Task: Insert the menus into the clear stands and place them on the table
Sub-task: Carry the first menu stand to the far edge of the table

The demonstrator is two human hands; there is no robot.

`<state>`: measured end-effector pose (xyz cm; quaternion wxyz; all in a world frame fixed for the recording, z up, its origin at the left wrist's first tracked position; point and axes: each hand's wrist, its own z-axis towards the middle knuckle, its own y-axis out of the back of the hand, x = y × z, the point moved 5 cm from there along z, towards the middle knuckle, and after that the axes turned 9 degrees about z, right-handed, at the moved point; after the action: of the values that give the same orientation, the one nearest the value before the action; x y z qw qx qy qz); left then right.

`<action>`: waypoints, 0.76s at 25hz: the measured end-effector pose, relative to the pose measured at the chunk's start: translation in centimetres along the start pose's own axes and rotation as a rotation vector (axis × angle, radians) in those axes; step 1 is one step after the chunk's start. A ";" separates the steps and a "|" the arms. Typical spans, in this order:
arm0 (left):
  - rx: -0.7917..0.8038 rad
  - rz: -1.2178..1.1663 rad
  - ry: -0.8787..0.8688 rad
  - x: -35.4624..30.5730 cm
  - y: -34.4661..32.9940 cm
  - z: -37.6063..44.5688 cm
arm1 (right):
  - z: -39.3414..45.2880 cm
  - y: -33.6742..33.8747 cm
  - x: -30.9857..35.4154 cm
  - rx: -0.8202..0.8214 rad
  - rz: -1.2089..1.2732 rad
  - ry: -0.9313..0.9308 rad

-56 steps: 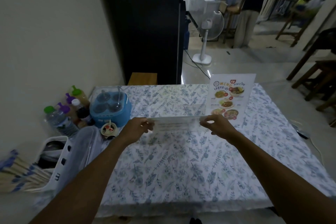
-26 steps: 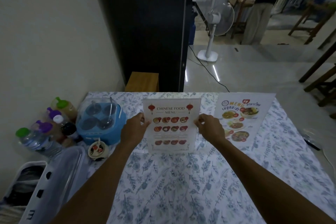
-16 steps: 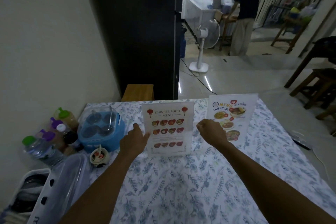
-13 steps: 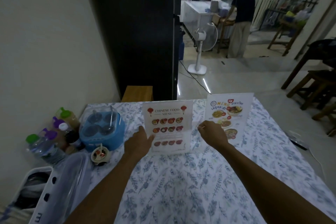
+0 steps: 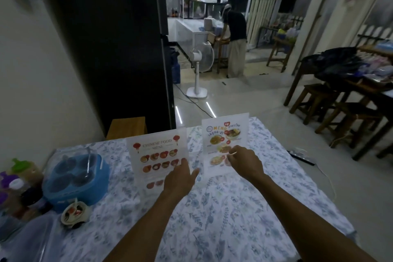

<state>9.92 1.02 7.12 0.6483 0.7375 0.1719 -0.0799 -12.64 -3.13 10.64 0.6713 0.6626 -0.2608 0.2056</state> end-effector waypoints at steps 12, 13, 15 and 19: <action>0.232 -0.168 0.187 -4.6 -10.2 10.2 | 10.8 -1.2 -13.9 0.145 0.045 -0.246; 0.239 -0.185 0.225 -4.5 -10.8 11.0 | 11.8 -1.9 -14.7 0.192 0.052 -0.251; 0.252 -0.213 0.283 -4.2 -11.8 12.2 | 13.6 -3.4 -15.8 0.292 0.049 -0.240; 0.194 -0.249 0.307 -4.0 -12.3 12.8 | 15.3 -5.9 -16.5 0.447 0.041 -0.170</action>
<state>3.09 -10.90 -4.83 0.5258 0.7729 0.3498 -0.0624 -23.05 -17.47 -4.44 0.4794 0.8041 -0.2779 0.2153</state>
